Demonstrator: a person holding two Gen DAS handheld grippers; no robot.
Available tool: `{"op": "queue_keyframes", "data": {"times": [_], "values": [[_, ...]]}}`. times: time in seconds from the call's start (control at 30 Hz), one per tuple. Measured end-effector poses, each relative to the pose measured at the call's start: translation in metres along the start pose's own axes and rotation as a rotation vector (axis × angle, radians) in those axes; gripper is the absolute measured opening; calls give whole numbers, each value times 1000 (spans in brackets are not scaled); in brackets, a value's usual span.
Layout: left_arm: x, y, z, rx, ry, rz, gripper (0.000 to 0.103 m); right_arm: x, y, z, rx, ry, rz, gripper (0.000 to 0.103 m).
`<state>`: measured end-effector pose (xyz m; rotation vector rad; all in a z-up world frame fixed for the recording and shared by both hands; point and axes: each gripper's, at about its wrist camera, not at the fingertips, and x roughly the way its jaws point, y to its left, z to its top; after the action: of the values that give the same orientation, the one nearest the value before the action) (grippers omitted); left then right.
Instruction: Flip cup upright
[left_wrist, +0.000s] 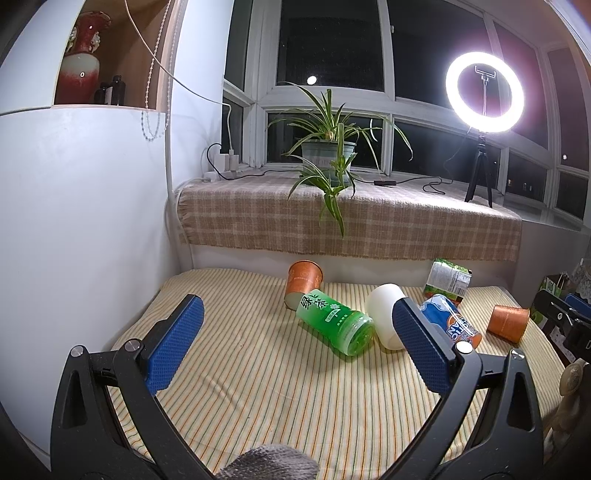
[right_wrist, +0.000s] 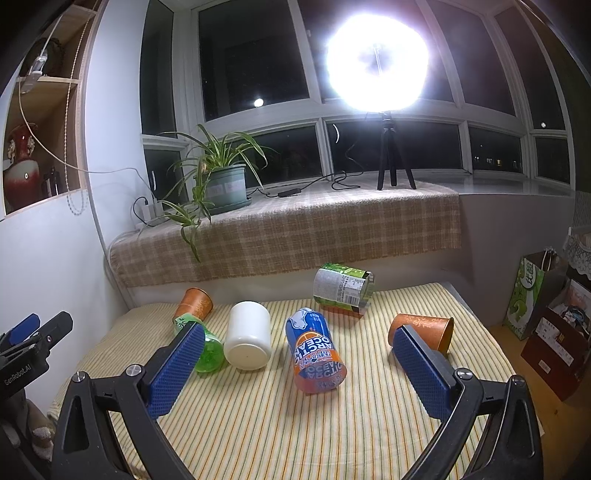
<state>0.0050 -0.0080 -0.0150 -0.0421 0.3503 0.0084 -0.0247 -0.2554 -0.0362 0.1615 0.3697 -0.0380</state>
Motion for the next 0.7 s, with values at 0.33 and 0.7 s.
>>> {"op": "queue_keyframes", "data": {"times": [0.33, 0.7], "values": [[0, 1, 0, -1, 2, -1, 103, 3, 0, -2, -1, 8, 2, 103], [2, 0, -5, 7, 5, -2, 103, 5, 0, -4, 5, 9, -1, 103]]}}
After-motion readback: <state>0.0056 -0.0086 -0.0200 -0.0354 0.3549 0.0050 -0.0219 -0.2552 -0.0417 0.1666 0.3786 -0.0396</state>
